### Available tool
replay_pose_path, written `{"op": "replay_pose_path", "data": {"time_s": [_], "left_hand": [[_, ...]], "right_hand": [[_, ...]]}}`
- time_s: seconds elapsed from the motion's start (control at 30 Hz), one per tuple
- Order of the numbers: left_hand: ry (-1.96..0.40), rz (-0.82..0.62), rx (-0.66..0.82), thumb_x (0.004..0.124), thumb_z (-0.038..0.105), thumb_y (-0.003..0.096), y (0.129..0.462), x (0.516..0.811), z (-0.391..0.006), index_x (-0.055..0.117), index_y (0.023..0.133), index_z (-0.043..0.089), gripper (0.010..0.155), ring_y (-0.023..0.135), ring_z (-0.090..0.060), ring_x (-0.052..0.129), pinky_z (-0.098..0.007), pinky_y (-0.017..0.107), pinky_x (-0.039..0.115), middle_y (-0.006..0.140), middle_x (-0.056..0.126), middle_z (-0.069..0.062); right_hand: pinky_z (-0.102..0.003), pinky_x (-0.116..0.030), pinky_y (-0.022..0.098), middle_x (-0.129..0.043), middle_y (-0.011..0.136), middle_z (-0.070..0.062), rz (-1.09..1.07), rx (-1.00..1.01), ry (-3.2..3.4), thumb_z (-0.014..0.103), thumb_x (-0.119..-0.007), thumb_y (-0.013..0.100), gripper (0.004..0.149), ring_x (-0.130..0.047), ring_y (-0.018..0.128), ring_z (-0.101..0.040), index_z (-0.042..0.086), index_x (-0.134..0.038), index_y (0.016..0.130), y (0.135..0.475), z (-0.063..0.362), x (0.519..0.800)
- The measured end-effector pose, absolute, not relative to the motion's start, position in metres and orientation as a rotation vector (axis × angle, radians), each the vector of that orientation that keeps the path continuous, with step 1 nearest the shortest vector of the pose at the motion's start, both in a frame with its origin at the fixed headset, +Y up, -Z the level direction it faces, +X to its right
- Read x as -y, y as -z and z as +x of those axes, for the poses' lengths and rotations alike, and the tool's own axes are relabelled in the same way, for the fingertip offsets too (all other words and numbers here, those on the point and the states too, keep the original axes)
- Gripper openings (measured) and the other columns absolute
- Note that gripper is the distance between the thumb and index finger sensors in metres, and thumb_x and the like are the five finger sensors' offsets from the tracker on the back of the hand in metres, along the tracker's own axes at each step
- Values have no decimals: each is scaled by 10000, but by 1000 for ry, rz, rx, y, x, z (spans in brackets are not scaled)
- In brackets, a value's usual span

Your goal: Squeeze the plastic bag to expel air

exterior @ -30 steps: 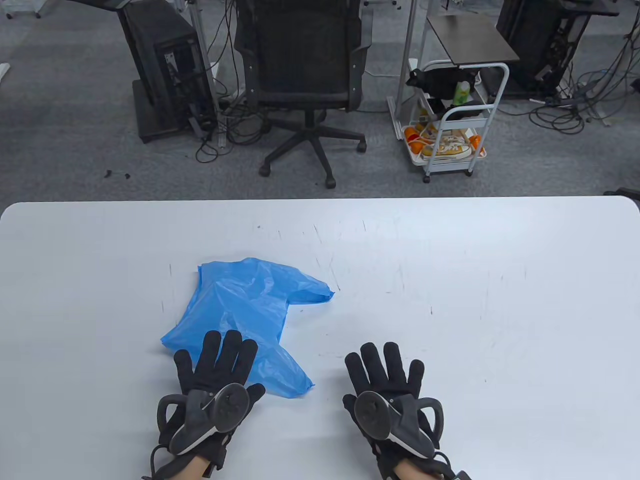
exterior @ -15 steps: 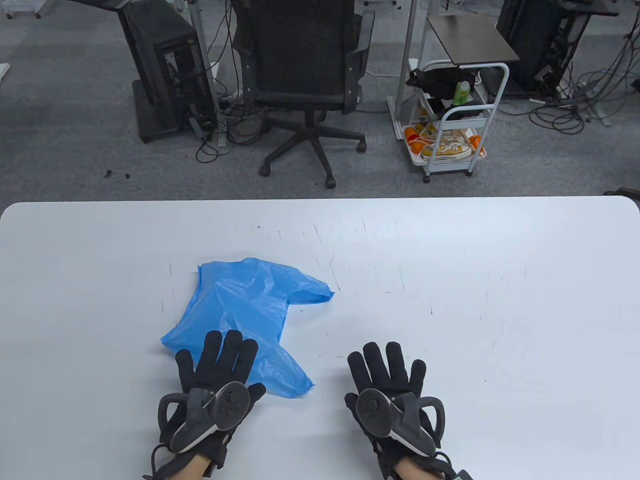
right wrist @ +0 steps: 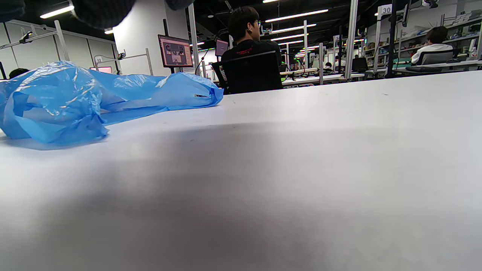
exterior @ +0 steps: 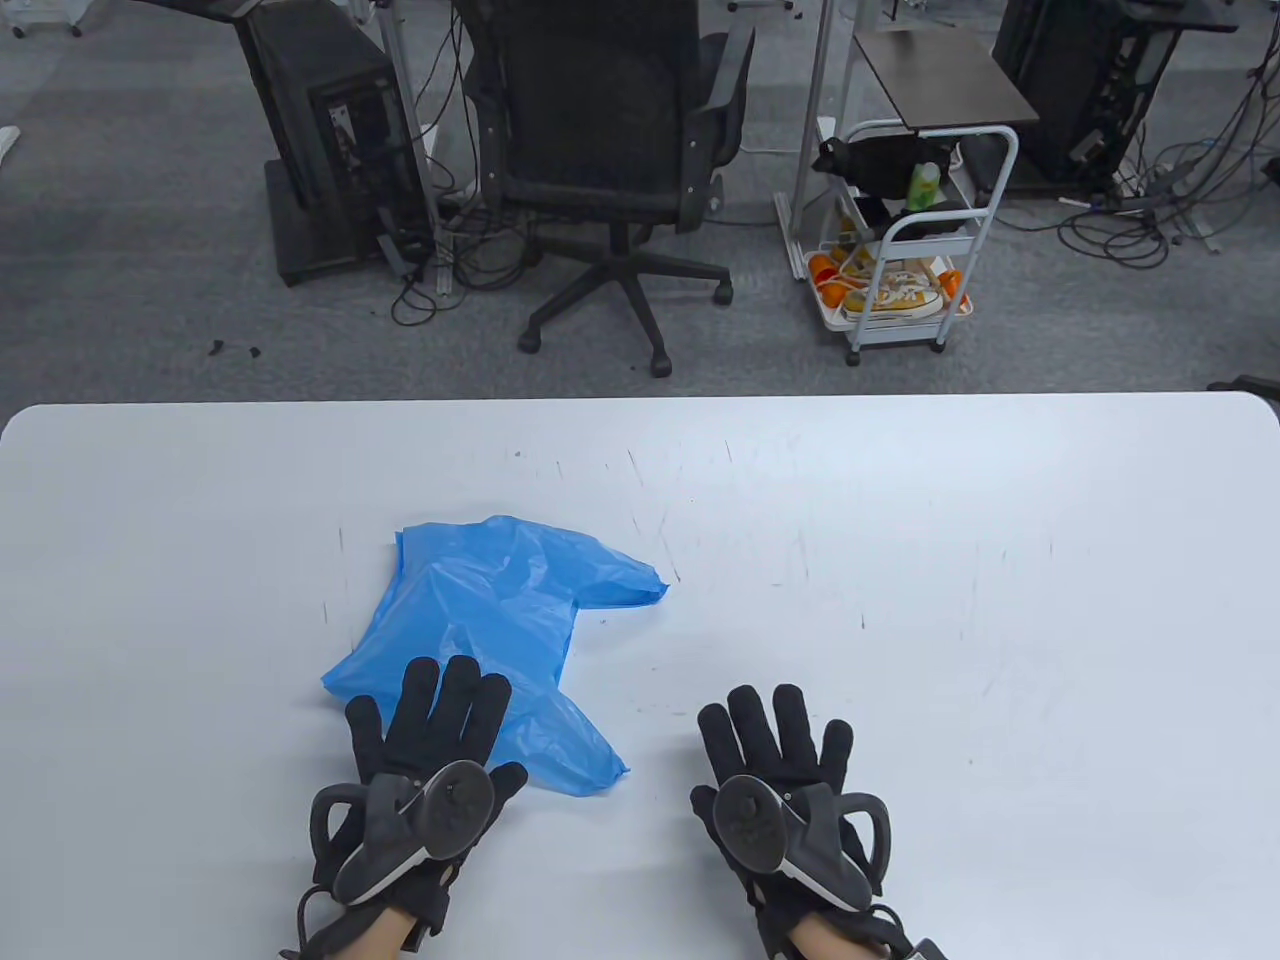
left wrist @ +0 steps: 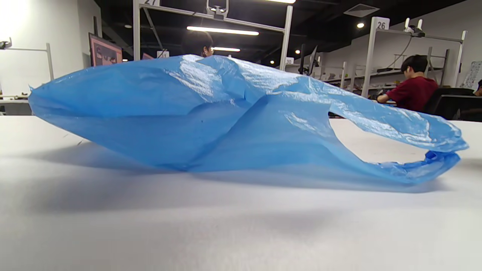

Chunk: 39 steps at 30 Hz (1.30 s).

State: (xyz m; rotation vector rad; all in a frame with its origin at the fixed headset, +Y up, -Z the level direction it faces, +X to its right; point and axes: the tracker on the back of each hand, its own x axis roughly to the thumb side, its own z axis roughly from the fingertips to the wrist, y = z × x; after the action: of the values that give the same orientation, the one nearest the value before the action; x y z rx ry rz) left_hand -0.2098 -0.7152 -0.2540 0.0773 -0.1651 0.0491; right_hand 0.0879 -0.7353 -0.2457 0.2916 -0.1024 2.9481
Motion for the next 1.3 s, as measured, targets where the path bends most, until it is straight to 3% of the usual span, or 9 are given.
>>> {"op": "replay_pose_path", "data": {"time_s": [0.23, 0.7, 0.97, 1.3], "left_hand": [[-51, 86, 136, 566, 645, 467, 263, 705, -225, 220, 1120, 408, 776, 1192, -298, 158, -728, 783, 197, 1266, 180, 72], [-88, 14, 11, 664, 614, 447, 296, 704, -294, 230, 1116, 383, 831, 1193, -275, 296, -676, 811, 331, 1259, 221, 64], [-50, -64, -34, 744, 573, 424, 317, 718, -319, 211, 1108, 364, 892, 1187, -259, 343, -642, 822, 357, 1249, 246, 54], [21, -103, -85, 763, 471, 454, 340, 742, -327, 350, 1108, 336, 785, 1150, -261, 543, -606, 803, 490, 1230, 427, 5]], "right_hand": [[-738, -150, 633, -269, 1201, -53, 273, 93, -2943, 485, -629, 497, 697, -104, 1057, -405, 265, -352, 1098, 247, 91, 736], [-737, -150, 634, -277, 1199, -58, 272, 81, -2948, 482, -630, 498, 693, -106, 1056, -406, 258, -364, 1097, 247, 90, 737], [-737, -150, 634, -277, 1200, -58, 261, 63, -2950, 482, -630, 498, 693, -103, 1056, -406, 257, -365, 1097, 247, 91, 737], [-736, -142, 635, -270, 1200, -57, 249, 37, -2951, 482, -629, 499, 693, -96, 1056, -404, 258, -362, 1097, 248, 93, 738]]}}
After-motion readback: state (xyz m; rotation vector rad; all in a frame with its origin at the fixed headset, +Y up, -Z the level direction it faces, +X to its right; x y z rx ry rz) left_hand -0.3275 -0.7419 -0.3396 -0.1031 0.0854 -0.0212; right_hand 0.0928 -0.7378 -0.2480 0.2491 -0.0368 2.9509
